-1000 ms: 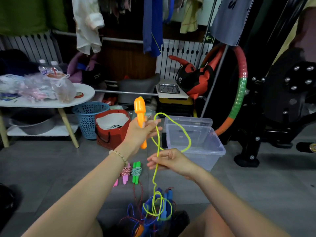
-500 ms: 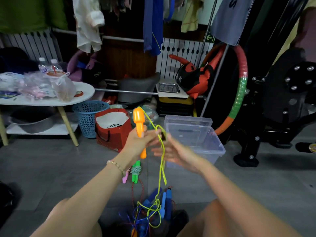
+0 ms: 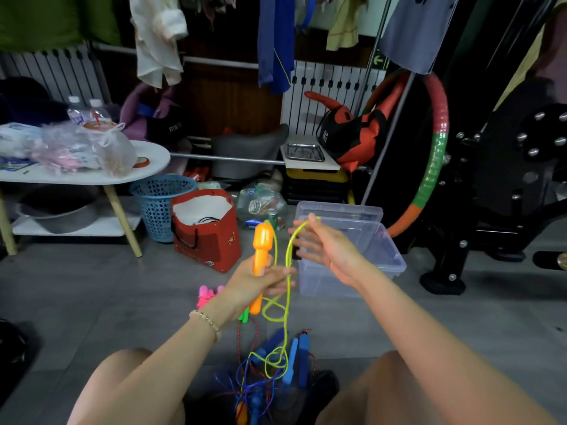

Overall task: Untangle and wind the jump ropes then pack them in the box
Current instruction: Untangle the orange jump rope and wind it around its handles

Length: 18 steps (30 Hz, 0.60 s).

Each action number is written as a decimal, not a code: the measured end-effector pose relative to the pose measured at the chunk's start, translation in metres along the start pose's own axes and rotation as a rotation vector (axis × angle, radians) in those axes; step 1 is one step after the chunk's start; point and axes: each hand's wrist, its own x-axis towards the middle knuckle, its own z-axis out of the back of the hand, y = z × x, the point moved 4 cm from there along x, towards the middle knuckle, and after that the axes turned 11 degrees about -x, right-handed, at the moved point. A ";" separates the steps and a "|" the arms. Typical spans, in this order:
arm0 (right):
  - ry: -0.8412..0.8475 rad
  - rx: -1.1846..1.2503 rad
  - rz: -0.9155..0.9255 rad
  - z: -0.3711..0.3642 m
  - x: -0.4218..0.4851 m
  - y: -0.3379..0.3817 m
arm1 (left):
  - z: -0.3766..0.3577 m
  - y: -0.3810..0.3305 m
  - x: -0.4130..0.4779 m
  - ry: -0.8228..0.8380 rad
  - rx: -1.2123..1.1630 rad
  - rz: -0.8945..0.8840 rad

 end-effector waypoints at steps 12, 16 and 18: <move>0.115 0.079 0.118 -0.020 -0.014 0.003 | 0.005 -0.001 0.004 -0.056 0.100 0.027; -0.112 0.151 0.119 0.004 0.000 0.021 | -0.007 0.030 -0.018 0.056 -0.002 0.135; -0.079 0.107 0.046 0.003 0.000 0.008 | -0.005 0.022 -0.014 0.006 -0.121 0.069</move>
